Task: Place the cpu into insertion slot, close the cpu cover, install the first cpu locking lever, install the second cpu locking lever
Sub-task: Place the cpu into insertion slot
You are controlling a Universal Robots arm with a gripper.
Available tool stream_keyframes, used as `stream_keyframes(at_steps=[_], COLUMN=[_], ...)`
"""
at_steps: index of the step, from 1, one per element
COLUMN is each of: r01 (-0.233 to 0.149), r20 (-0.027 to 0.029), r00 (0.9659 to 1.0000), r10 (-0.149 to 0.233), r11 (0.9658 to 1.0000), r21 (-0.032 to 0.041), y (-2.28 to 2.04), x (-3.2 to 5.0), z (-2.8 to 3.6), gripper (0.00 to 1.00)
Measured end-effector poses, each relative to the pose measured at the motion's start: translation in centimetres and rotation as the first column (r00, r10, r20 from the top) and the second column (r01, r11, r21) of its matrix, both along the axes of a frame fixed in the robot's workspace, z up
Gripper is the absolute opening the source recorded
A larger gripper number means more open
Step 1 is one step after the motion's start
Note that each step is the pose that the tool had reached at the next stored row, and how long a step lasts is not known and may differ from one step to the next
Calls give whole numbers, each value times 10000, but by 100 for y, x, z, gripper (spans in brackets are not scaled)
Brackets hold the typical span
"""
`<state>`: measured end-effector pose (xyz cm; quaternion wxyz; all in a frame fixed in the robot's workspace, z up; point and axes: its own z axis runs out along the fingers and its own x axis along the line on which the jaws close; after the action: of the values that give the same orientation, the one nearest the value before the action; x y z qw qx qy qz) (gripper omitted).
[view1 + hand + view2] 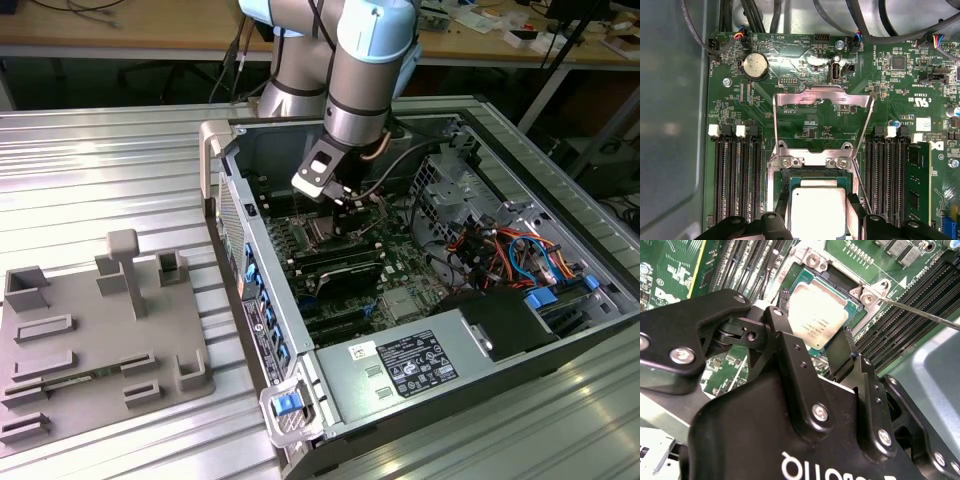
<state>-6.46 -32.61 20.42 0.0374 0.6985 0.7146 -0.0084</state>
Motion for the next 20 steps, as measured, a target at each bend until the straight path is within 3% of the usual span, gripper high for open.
stream_keyframes(at_steps=[5, 14, 20], r01=[233, 234, 234], r20=[-13, -29, -27], r00=[9997, 9997, 9997], r10=[-233, -234, -235], r11=[9997, 9997, 9997], r21=[-41, -102, -101], y=[8, 21, 28], x=[3, 3, 9], z=[-10, -27, -32], gripper=[54, 54, 54])
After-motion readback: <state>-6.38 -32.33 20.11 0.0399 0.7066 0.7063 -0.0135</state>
